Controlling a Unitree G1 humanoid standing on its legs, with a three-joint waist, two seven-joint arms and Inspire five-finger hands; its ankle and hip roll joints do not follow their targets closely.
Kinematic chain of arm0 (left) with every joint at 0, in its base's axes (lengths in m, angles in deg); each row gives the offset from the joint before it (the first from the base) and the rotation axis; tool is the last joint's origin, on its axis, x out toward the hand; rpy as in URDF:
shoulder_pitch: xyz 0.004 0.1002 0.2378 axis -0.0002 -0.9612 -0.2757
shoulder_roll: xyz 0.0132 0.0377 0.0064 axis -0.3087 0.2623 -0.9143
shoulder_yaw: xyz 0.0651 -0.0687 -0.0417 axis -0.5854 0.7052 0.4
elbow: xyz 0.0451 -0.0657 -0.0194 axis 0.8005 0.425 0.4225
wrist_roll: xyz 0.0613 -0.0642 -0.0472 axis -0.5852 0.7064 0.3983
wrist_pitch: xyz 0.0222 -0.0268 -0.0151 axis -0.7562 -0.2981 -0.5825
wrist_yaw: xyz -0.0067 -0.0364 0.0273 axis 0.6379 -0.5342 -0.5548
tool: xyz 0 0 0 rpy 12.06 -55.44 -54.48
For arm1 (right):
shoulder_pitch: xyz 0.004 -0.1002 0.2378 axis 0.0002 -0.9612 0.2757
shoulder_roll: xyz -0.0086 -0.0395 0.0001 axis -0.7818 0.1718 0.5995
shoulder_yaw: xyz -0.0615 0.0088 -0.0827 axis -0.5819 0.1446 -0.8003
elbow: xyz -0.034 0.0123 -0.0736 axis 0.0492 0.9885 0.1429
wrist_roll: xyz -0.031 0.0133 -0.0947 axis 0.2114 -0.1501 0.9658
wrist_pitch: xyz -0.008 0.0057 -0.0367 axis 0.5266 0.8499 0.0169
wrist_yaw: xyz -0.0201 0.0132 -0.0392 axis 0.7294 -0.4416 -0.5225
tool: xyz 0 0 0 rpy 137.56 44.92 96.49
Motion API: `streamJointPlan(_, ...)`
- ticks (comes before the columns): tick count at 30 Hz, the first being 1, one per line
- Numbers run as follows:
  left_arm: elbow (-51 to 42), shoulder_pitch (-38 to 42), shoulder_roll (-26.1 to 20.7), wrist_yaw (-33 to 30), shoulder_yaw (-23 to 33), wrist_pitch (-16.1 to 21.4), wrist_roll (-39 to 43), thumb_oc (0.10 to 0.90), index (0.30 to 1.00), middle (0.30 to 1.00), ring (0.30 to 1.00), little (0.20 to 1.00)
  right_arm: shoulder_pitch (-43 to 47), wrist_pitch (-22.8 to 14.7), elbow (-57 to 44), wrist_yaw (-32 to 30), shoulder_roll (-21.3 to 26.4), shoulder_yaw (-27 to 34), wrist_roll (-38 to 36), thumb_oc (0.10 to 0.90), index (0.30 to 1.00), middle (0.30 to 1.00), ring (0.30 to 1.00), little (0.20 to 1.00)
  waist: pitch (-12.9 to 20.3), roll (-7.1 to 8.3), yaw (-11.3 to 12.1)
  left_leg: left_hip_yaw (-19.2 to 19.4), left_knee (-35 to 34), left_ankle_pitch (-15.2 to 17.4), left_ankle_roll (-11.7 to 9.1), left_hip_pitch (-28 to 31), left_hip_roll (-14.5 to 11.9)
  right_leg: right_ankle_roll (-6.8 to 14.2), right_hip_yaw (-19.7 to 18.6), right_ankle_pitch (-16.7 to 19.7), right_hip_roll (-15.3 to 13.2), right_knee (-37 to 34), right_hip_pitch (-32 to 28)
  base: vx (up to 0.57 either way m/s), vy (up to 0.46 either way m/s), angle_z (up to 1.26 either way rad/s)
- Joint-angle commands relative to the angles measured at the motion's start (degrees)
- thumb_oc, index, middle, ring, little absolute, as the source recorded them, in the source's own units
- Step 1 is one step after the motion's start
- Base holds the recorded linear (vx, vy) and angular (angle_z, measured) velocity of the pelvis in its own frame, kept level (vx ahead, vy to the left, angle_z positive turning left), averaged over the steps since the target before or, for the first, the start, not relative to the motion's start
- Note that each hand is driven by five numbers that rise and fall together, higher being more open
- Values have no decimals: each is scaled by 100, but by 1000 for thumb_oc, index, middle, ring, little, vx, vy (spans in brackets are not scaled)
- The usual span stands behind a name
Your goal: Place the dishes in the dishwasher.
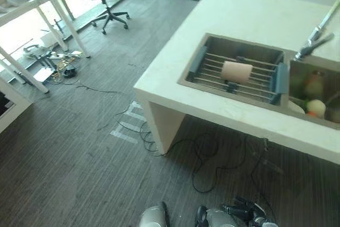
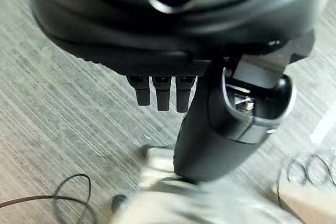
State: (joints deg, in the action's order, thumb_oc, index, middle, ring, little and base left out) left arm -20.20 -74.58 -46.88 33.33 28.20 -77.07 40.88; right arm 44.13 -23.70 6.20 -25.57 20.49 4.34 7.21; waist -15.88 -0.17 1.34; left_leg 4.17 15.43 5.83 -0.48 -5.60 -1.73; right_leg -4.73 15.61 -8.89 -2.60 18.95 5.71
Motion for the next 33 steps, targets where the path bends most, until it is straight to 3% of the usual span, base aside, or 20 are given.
streamJointPlan(1,-168,323,4,19,-33,167,-8,800,900,900,900,900,125,-41,-47,162,258,221,-225,800,900,900,900,900,-42,-185,147,24,176,471,120,182,41,850,-70,-151,-532,-176,-296,70,64,-73)
streamJointPlan(5,-61,302,12,16,-21,114,-89,800,900,900,900,900,56,2,-99,194,202,247,-148,800,900,900,900,900,15,-154,90,44,176,561,173,135,140,885,-206,-153,-510,-176,-160,67,103,-24)
streamJointPlan(8,137,205,52,-158,-25,89,-150,800,900,900,900,900,-141,16,0,214,84,344,-75,800,900,900,900,900,1,-140,26,341,176,650,162,252,-8,938,-100,-143,-593,-176,-214,139,74,-30)
streamJointPlan(12,209,161,33,-178,33,201,-222,800,900,900,900,900,-195,-110,23,261,41,326,-41,800,900,900,900,900,13,-110,24,347,176,708,193,301,-4,939,-114,-169,-576,-176,-260,108,-43,-2)
streamJointPlan(18,137,272,-55,-288,-16,53,-92,800,900,900,900,900,-69,-155,-149,347,58,192,-330,800,900,900,900,900,-110,-75,-53,204,176,680,275,457,27,712,-170,-270,-337,-176,-432,46,-188,-3)
streamJointPlan(19,118,283,-39,-321,-4,-6,61,800,900,900,900,900,-28,-112,-175,312,87,135,-323,800,900,900,900,900,-201,56,10,177,176,468,271,609,162,610,-241,-288,-374,-176,-506,74,-278,-2)
streamJointPlan(20,121,278,-18,-312,12,-25,100,800,900,900,900,900,-24,-110,-175,300,111,107,-313,800,900,900,900,900,-264,93,47,95,505,319,230,487,203,564,-290,-294,-365,-176,-542,60,-265,-4)
streamJointPlan(21,129,261,21,-270,35,-61,101,800,900,900,900,900,-19,-99,-170,260,141,76,-268,800,900,900,900,900,-351,86,84,-16,1163,125,152,120,220,496,-328,-302,-298,-176,-595,20,-138,-13)
streamJointPlan(23,121,242,99,-217,-2,-133,-47,800,900,900,900,900,-39,-16,-160,72,166,107,-224,800,900,900,900,900,-409,51,128,-70,1392,-130,79,-286,316,450,-336,-309,-237,-176,-662,74,-34,-30)
streamJointPlan(25,158,180,167,-228,-67,-111,-52,800,900,900,900,900,-14,48,-58,11,210,188,-185,800,900,900,900,900,-419,-28,213,-234,176,-124,139,-101,512,570,-474,-325,-174,-176,-690,144,156,-25)
streamJointPlan(26,195,171,167,-204,-80,-108,-124,800,900,900,900,900,-20,60,-50,-3,244,207,-208,800,900,900,900,900,-436,-143,213,-265,176,-284,55,-435,444,561,-414,-354,-52,-176,-745,129,285,-34)
streamJointPlan(29,258,212,114,-215,-54,-118,-526,800,900,900,900,900,-5,212,-104,-191,227,301,-254,800,900,900,900,900,-249,-170,228,-432,176,95,207,-450,462,629,-298,-457,-73,-176,-842,117,291,-32)
streamJointPlan(31,259,232,91,-223,-65,-111,-567,800,900,900,900,900,-18,259,-102,-178,223,334,-270,800,900,900,900,900,-203,-199,204,-402,176,153,230,-449,425,630,-215,-459,-62,-176,-854,107,194,-87)
streamJointPlan(32,298,278,-14,-290,-86,-164,-573,800,900,900,900,900,-119,322,-92,-73,173,431,-166,800,900,900,900,900,-176,-317,114,-391,176,363,385,-213,369,700,35,-221,-94,264,-814,154,237,-29)
streamJointPlan(33,346,284,-66,-305,-70,-151,-494,800,900,900,900,900,-153,259,-64,-20,139,424,-124,800,900,900,900,900,-206,-328,67,-421,176,441,496,-114,425,760,7,-125,-193,883,-508,162,252,4)
